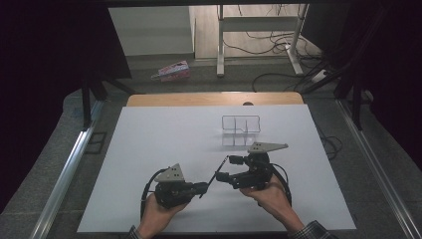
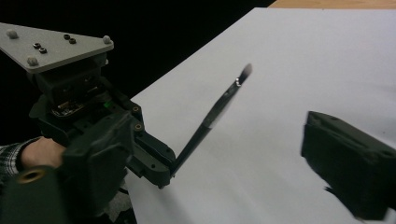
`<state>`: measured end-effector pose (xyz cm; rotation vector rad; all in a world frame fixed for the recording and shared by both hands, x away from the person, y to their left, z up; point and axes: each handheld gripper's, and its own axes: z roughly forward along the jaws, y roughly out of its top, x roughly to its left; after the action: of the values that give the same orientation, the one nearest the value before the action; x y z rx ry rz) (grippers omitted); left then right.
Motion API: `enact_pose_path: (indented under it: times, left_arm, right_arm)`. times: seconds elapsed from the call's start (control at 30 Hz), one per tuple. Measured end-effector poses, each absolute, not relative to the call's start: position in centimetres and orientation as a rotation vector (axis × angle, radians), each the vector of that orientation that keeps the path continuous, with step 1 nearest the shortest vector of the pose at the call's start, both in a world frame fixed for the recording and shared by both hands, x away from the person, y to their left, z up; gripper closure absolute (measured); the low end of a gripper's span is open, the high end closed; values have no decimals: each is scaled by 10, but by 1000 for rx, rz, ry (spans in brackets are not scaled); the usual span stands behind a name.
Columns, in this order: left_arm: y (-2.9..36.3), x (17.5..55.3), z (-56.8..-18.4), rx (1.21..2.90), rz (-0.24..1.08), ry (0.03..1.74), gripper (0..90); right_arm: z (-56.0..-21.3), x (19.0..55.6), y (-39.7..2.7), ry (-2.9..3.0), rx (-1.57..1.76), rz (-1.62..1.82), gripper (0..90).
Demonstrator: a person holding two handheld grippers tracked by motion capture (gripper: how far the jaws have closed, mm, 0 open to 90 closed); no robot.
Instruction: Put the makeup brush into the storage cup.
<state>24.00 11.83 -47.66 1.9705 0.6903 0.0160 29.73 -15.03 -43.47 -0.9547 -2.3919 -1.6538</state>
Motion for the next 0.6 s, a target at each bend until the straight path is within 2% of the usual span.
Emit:
enact_pose_path:
  times: [0.2, 0.27, 0.3, 0.33, 0.4, 0.47, 0.57, 0.6]
  left_arm:
    - [117, 239, -476, 1969, 15, 688, 856]
    - [117, 239, -476, 1972, 11, 685, 856]
    - [116, 239, -477, 1977, 10, 682, 856]
    - [115, 239, -477, 1980, 11, 680, 855]
    - [114, 239, -477, 1992, 14, 671, 849]
    - [114, 239, -478, 2004, 25, 670, 837]
    - [115, 240, -479, 2009, 25, 679, 734]
    - [115, 240, -478, 2014, 30, 683, 675]
  right_arm:
    - [-434, 297, -149, -2360, -975, -1650, 403]
    - [-435, 298, -149, -2326, -981, -1652, 524]
    - [-435, 299, -150, -2308, -977, -1650, 633]
    - [-436, 299, -151, -2288, -967, -1653, 801]
    - [-439, 300, -154, -2185, -939, -1669, 845]
    - [-440, 300, -154, -2170, -936, -1653, 849]
    - [-437, 299, -152, -2219, -917, -1641, 850]
    - [-436, 298, -152, -2252, -911, -1634, 849]
